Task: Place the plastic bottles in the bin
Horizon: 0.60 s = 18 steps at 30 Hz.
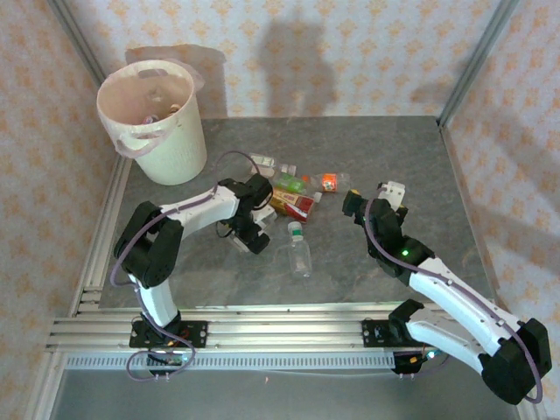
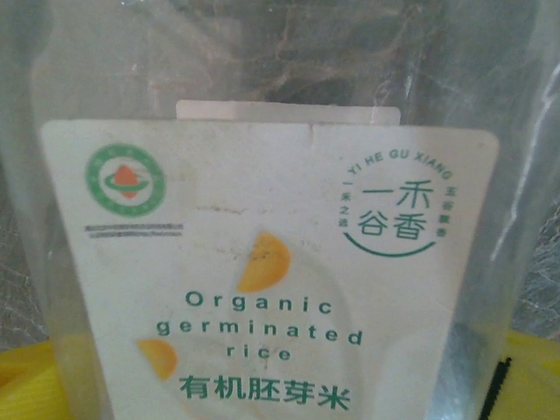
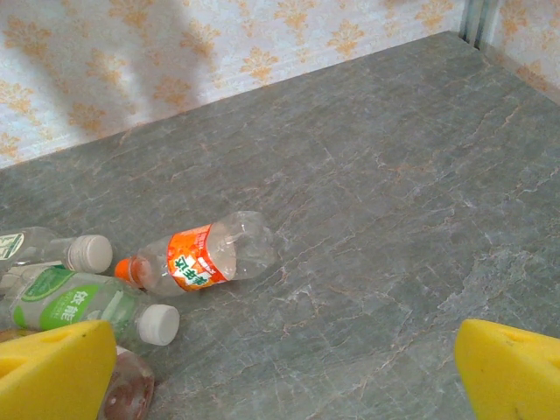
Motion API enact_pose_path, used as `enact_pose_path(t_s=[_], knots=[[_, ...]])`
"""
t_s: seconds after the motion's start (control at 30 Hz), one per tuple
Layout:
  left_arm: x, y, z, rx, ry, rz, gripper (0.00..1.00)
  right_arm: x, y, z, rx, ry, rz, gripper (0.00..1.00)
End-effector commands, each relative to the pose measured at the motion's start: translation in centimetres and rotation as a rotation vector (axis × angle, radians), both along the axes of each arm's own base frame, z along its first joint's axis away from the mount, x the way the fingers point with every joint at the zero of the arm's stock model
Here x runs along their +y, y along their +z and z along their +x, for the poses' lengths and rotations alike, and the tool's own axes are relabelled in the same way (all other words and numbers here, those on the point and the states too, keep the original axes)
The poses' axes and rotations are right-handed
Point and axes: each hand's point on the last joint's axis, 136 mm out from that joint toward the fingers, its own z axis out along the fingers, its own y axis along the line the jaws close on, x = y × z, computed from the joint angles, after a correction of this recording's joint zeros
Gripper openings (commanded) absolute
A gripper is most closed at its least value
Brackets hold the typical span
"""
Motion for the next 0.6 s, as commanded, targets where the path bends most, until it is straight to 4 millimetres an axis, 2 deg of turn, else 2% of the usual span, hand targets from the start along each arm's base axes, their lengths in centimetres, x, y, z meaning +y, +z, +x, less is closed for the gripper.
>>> enact_pose_path(t_s=[0.0,0.33,0.47,0.57], knots=[[1.0,-0.3,-0.4,0.006,-0.025,0.069,0.96,-1.0,0.0,-0.5,-0.001,-0.034,-0.019,0.99],[0.9,1.9,0.7,-0.098,-0.001,0.035,0.79,-0.8,0.3,-0.7,-0.015,-0.015,0.000,0.99],[0.4,3.8,1.1,-0.151,0.031,-0.019,0.73,-0.5,0.6,-0.6,-0.027,-0.004,0.012,0.99],[-0.1,5.8,1.5,-0.190,0.058,-0.083,0.72,-0.2,0.9,-0.5,-0.040,0.012,0.027,0.99]])
